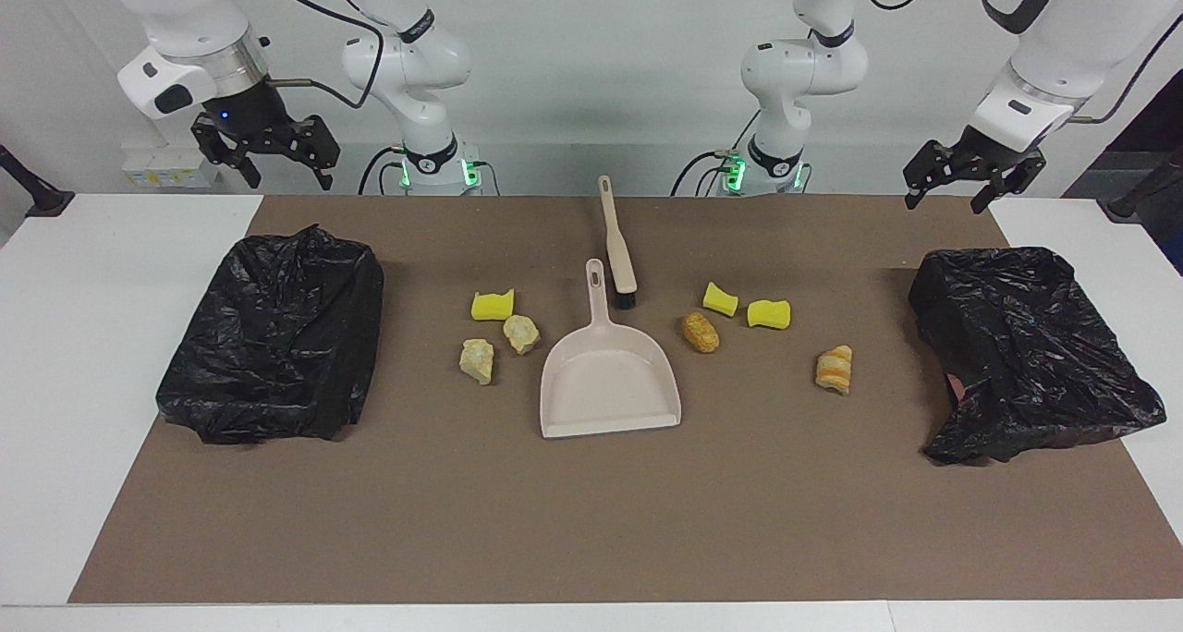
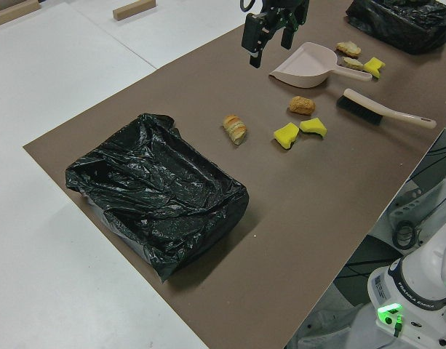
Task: Sweep and dump trash in bin
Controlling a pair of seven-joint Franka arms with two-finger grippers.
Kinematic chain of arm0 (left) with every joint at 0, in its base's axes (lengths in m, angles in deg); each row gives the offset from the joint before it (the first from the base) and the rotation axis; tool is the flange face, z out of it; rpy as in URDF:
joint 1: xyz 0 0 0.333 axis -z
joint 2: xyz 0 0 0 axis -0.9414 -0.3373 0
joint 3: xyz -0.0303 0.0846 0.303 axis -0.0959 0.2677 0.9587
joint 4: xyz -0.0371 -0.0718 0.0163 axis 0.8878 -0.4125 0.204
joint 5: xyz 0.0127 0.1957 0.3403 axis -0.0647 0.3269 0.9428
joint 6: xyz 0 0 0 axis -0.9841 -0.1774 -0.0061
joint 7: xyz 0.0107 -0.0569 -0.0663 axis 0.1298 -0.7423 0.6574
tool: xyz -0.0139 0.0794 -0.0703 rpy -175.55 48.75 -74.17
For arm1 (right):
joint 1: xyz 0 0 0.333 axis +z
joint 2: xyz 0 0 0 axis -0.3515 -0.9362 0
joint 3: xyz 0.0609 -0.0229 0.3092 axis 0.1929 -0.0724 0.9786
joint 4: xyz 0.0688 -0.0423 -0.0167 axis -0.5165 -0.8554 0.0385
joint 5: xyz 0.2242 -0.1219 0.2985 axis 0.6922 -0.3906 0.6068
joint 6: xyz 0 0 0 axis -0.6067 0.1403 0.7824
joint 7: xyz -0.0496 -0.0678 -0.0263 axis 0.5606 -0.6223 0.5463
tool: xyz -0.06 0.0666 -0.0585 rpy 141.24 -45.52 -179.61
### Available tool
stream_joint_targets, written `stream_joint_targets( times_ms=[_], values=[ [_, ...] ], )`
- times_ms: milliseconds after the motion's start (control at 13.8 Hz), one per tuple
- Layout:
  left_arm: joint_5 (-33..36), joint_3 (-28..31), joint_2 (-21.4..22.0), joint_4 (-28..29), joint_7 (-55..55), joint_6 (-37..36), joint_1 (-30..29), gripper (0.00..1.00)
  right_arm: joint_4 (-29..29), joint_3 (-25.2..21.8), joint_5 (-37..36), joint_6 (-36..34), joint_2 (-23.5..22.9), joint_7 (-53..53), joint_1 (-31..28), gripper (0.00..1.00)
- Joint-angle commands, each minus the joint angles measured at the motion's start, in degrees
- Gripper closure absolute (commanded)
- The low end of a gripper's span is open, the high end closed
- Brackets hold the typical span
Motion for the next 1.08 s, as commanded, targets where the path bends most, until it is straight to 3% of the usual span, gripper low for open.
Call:
stream_joint_targets(
  times_ms=[0, 1011],
  values=[
    [1.1, 0.3, 1.5, 1.8, -1.2, 1.0, 0.9, 0.00, 0.2, 0.5, 0.4, 1.0, 0.4, -1.8, -0.7, 0.00],
    [0.8, 0.3, 1.3, 1.2, -1.4, -0.1, 0.7, 0.00, -0.7, 0.6, 0.3, 0.0, 1.1, -1.2, -0.7, 0.00]
  ],
)
